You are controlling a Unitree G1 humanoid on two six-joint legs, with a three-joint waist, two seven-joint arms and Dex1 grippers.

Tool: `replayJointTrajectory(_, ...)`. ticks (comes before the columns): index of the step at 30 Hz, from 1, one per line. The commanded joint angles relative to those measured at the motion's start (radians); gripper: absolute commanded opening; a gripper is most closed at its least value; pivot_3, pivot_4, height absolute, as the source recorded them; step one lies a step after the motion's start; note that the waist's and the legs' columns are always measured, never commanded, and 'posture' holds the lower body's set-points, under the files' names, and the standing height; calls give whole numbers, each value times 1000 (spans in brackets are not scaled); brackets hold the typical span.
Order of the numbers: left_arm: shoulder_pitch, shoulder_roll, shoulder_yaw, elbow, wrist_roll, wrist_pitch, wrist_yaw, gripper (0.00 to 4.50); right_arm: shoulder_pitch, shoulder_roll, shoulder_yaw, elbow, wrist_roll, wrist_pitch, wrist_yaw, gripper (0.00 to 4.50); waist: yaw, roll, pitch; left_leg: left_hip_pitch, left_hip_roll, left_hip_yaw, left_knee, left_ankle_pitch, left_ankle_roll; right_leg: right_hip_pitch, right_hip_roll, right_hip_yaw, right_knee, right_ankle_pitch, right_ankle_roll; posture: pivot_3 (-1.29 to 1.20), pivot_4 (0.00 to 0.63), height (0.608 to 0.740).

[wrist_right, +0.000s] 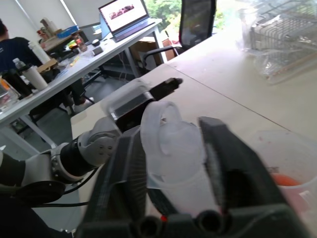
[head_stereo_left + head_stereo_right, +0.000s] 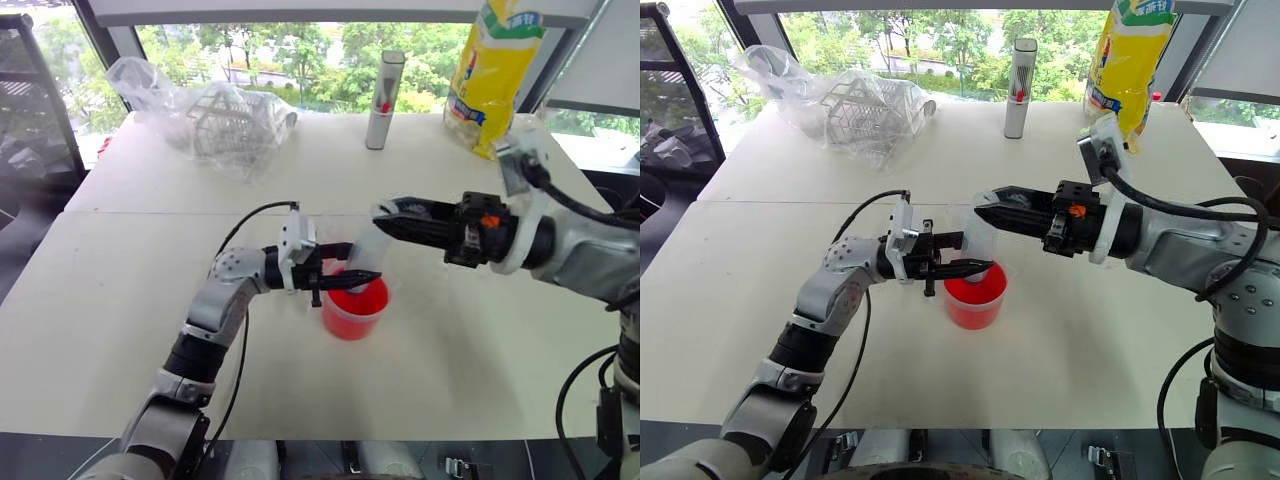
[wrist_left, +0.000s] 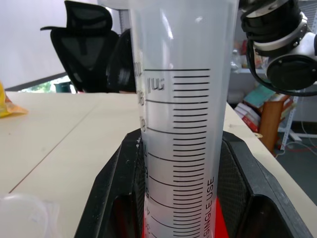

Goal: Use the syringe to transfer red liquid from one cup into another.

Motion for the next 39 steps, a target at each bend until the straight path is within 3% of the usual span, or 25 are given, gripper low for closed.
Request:
replayJointTrajectory(1, -5, -5, -9, -42, -6, -13, -1, 1330, -19, -1, -2, -16, 9, -18, -2, 32, 1, 0, 0, 0, 0, 0, 0, 0, 0, 0, 0, 0, 0, 0, 0, 0, 150, 740)
replayJointTrajectory(39, 44, 19, -57, -96, -27, 33, -22, 1330, -146, -82, -58, 83, 27, -23, 9, 32, 0, 0, 0, -4, 1, 0, 0, -2, 4, -3, -1, 0, -3, 0, 0, 0, 150, 740)
